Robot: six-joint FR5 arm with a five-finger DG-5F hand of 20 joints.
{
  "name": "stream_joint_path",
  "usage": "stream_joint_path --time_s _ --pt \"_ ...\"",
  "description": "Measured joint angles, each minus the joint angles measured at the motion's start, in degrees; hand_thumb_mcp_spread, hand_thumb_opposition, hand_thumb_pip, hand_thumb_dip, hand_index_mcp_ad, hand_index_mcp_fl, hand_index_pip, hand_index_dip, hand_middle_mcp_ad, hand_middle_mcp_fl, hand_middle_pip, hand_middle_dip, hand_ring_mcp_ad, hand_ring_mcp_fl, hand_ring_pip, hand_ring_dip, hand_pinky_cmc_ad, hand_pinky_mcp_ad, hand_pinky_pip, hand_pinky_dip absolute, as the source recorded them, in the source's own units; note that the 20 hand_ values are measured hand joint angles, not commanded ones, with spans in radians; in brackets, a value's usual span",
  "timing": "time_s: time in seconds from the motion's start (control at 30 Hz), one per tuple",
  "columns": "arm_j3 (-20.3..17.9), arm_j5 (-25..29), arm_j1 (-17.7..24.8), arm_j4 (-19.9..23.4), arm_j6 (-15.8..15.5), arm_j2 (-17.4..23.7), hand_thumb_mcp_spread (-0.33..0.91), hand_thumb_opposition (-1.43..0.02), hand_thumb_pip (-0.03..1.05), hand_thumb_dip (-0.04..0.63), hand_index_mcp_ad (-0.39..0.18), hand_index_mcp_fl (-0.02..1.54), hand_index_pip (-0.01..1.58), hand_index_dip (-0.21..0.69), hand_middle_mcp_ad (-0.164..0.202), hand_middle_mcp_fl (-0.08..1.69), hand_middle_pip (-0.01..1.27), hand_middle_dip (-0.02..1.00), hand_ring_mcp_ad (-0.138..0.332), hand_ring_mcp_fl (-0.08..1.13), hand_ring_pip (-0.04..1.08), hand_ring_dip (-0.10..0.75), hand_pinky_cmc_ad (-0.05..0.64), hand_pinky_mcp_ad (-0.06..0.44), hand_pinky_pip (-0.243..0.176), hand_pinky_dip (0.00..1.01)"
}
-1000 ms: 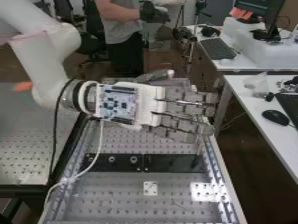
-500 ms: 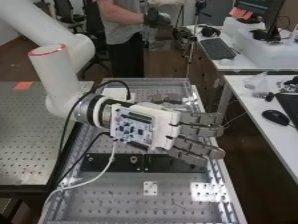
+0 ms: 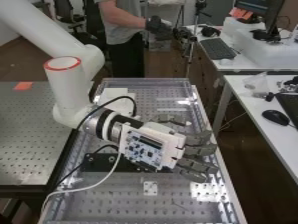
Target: Grab the chopstick and place it in the clear container
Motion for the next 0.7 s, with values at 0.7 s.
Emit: stream_joint_path --time_s 0.7 --pt "3.74 -3.28 0.35 -2.20 4.42 -3.20 0.45 -0.80 0.75 0.354 0.010 0.46 0.51 0.187 0.072 0.72 0.25 0.57 0.140 0.41 0.05 0.164 0.218 0.103 -0.035 0.14"
